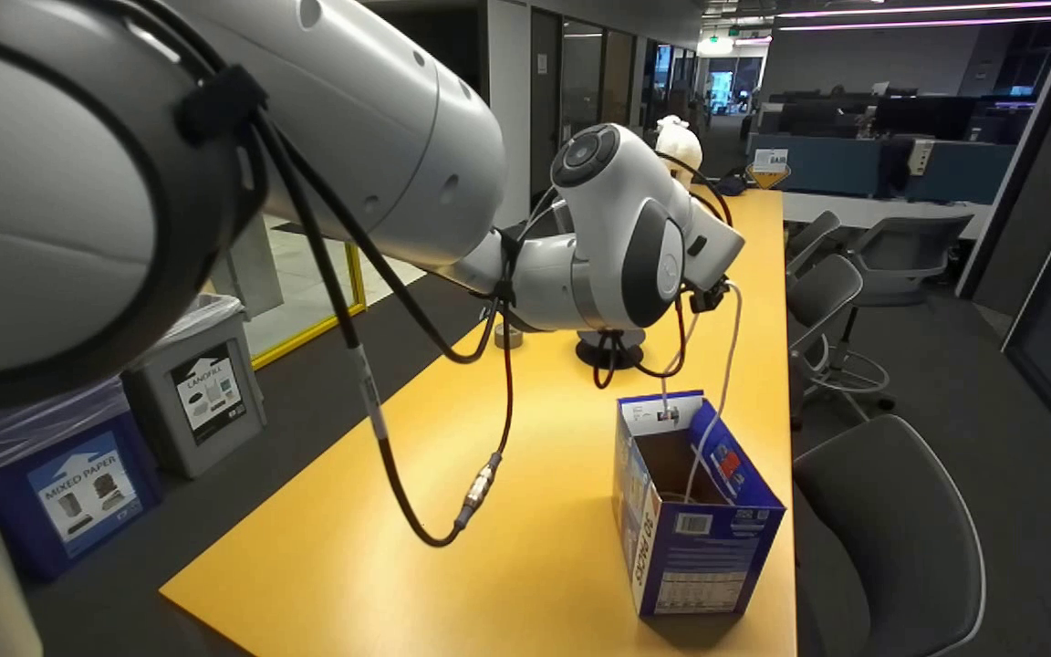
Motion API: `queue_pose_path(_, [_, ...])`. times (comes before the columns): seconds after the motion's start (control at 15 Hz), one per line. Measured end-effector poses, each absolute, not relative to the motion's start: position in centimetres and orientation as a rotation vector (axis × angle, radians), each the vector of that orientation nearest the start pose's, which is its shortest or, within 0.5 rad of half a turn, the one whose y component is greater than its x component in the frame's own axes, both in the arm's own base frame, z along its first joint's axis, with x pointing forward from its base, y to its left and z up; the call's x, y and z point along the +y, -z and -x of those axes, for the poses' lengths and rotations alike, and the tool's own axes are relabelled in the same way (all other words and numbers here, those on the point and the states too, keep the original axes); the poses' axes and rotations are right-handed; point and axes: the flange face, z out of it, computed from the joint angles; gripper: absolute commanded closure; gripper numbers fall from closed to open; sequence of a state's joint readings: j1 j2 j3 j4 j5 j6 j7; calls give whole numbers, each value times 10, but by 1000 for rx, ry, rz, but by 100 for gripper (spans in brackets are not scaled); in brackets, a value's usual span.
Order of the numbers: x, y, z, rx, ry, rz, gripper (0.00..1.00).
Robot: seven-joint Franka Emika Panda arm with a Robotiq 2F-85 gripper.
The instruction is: Put the ropes in the box
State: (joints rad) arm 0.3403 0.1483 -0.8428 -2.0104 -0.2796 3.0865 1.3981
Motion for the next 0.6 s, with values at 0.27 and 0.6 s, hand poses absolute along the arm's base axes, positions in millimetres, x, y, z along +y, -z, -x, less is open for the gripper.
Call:
queue_pose_path(0.27, [-253, -509, -571, 1864, 1349, 1914, 58])
queue_pose_path(0.6, [-245, -500, -574, 1899, 1283, 1996, 20])
